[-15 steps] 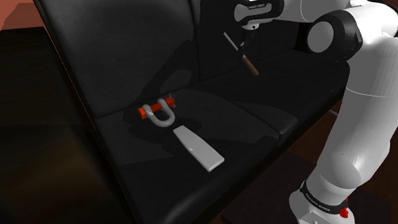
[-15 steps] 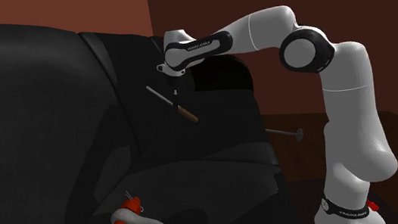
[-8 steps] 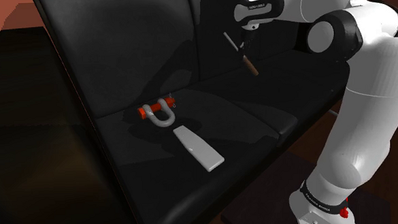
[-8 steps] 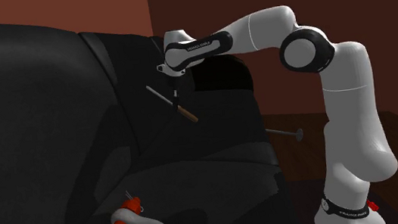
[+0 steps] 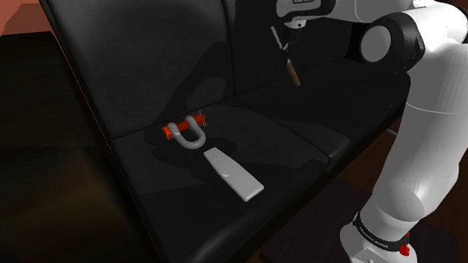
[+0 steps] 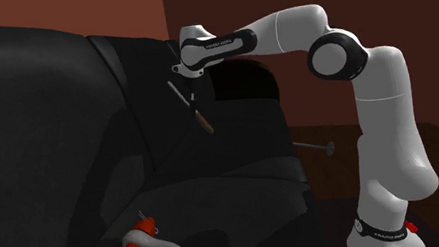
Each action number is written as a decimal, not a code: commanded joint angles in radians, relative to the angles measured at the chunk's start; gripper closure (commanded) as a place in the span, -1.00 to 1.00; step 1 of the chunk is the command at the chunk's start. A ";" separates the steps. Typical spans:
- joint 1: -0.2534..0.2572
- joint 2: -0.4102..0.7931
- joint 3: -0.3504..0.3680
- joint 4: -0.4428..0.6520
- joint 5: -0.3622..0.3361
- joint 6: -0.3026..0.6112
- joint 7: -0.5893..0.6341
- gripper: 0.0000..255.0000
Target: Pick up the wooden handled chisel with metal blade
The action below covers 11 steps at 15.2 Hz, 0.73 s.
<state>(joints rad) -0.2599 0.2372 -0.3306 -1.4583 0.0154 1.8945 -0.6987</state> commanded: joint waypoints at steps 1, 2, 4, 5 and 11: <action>-0.002 0.005 0.000 0.034 0.002 -0.029 -0.002 1.00; -0.003 0.007 -0.001 0.051 0.003 -0.044 -0.003 1.00; -0.006 0.014 -0.001 0.087 0.006 -0.074 -0.005 1.00; -0.007 0.018 -0.001 0.106 0.007 -0.089 -0.006 1.00; -0.015 0.038 -0.002 0.191 0.015 -0.154 -0.011 1.00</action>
